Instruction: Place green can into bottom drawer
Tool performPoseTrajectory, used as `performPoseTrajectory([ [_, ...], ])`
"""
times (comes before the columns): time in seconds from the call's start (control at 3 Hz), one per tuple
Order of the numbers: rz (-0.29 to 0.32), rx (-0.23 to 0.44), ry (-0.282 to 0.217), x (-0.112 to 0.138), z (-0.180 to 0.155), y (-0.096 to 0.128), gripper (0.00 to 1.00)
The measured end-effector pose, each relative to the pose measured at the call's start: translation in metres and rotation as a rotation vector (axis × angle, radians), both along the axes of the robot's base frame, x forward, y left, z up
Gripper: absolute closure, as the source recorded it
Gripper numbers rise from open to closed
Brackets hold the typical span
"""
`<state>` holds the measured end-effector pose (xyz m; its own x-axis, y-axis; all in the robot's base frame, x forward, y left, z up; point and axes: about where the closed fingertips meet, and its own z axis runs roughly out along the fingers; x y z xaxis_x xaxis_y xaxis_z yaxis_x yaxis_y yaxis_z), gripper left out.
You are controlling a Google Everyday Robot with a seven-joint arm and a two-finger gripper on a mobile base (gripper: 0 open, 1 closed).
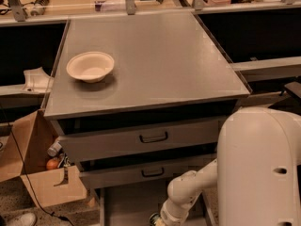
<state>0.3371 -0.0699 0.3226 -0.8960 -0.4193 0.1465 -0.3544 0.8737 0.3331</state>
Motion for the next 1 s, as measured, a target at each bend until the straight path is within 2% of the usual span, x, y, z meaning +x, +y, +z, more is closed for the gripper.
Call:
performPoseTrajectory([
  [0.33,-0.045,-0.001,0.052,0.010,-0.046,0.006,1.00],
  [0.67,-0.045,-0.001,0.052,0.010,-0.046,0.006,1.00],
  [1.0,-0.108,0.015,0.058,0.014,-0.062,0.013,1.00],
])
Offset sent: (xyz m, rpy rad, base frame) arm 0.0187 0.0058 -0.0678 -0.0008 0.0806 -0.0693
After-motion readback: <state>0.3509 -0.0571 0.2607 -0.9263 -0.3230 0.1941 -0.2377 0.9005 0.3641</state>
